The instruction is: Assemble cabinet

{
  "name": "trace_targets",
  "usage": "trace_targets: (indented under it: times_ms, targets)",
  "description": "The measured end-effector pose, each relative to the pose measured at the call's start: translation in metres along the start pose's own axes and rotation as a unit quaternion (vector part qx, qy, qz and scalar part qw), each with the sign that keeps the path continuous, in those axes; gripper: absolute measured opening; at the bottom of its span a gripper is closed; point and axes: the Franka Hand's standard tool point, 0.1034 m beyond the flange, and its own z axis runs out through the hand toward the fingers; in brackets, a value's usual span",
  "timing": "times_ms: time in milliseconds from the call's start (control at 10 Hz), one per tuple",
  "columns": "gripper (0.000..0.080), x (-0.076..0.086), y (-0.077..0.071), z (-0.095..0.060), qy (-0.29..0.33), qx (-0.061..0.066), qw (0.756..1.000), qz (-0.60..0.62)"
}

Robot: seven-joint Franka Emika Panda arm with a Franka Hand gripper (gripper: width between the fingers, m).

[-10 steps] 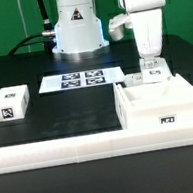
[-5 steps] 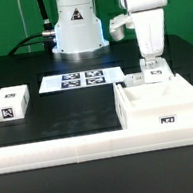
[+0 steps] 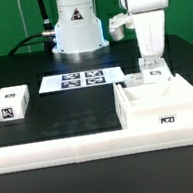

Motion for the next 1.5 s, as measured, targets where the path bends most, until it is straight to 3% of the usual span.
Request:
trace_targets:
  times_ms: [400,1500]
  targets:
    - [0.0070,0.0030,0.0020,-0.0056,0.001,-0.006,1.000,-0.007]
    - [0.0071,0.0037,0.0059,-0.0020,0.003,-0.004,1.000,0.000]
